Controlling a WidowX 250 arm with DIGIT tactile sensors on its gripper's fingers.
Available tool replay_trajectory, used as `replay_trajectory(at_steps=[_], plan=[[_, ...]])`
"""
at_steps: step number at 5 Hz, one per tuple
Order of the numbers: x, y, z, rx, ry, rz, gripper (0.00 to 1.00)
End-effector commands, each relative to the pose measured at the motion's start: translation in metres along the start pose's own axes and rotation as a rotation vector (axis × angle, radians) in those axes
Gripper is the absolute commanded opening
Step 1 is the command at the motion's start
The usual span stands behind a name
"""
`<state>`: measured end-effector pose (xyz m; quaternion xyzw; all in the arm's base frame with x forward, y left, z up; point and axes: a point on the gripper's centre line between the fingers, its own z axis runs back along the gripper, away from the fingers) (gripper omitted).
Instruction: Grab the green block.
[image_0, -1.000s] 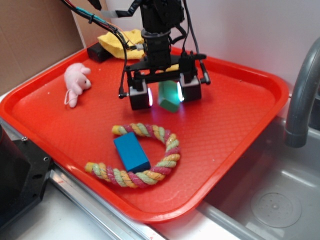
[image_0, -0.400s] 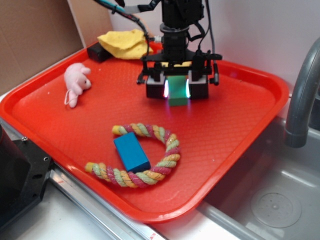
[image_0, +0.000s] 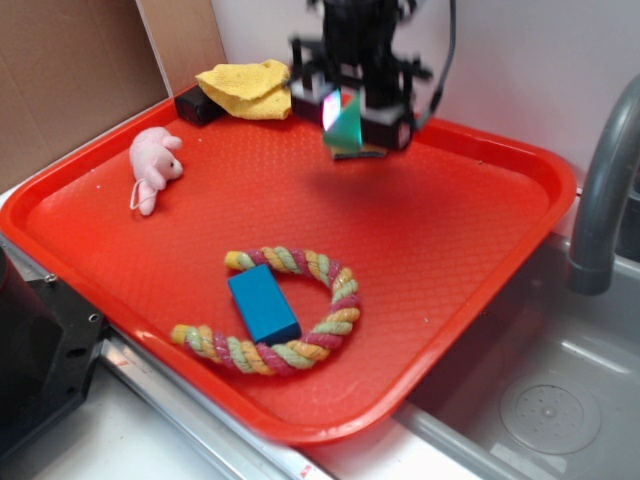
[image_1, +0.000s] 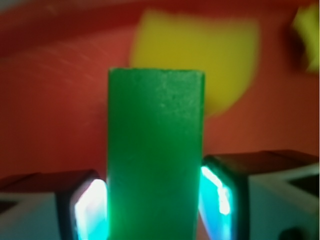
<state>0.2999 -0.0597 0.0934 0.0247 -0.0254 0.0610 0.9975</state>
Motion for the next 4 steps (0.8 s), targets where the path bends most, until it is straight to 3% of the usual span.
replay_trajectory(at_steps=[1,2,3,4], plan=[[-0.001,0.032,0.119,-0.134,-0.137,-0.216,0.00],[-0.010,0.045,0.140,-0.167,-0.154,-0.201,0.00],[-0.019,0.047,0.135,-0.209,-0.096,-0.169,0.00],[-0.040,0.041,0.137,-0.207,-0.118,-0.155,0.00]])
